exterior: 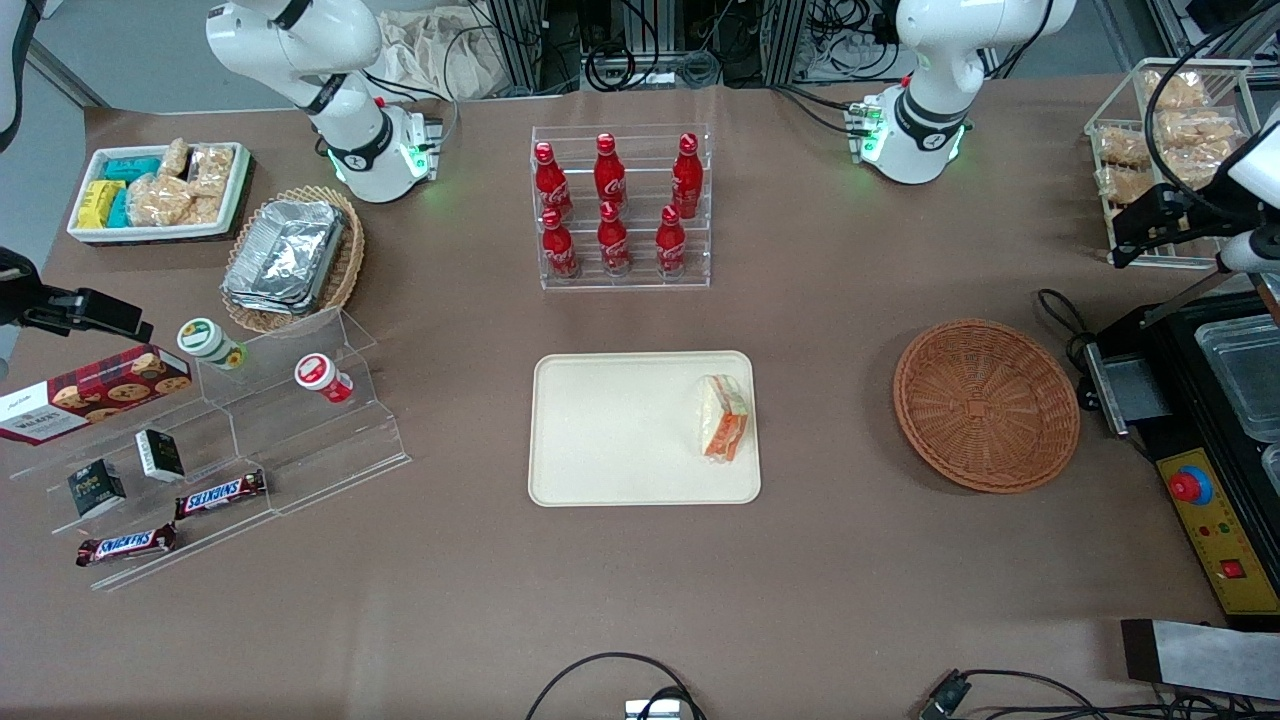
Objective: Place sandwich from basket to tray
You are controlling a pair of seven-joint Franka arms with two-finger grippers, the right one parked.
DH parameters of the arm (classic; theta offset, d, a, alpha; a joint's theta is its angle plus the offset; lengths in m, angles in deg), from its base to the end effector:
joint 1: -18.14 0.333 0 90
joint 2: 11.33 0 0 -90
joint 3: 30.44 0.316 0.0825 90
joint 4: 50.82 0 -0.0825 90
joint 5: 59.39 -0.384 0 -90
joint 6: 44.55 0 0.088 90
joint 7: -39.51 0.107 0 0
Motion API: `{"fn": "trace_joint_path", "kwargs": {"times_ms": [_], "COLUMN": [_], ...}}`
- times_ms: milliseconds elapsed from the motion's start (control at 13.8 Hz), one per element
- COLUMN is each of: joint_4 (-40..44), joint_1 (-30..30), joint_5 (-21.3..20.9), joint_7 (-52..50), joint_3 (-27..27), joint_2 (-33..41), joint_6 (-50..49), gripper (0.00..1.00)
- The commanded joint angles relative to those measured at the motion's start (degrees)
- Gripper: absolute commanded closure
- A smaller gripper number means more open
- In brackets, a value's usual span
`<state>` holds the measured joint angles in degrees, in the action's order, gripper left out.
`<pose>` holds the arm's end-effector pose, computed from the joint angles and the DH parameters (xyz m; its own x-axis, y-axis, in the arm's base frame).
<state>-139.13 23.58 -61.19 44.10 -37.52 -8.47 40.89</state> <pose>0.5308 -0.0135 0.6583 0.9944 -0.1058 -0.0035 -0.1059 -0.9937 -0.0373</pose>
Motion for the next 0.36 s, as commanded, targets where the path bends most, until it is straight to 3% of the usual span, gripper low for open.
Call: {"fn": "trace_joint_path", "kwargs": {"times_ms": [0, 291], "joint_4": [-1.6, -1.7], "joint_1": [-0.4, -0.5], "joint_5": [3.0, 3.9], "joint_7": [-1.6, -2.2], "joint_3": [0.7, 0.7], "joint_2": [1.4, 1.4], "joint_6": [-0.4, -0.4], "gripper": [0.0, 0.0]}}
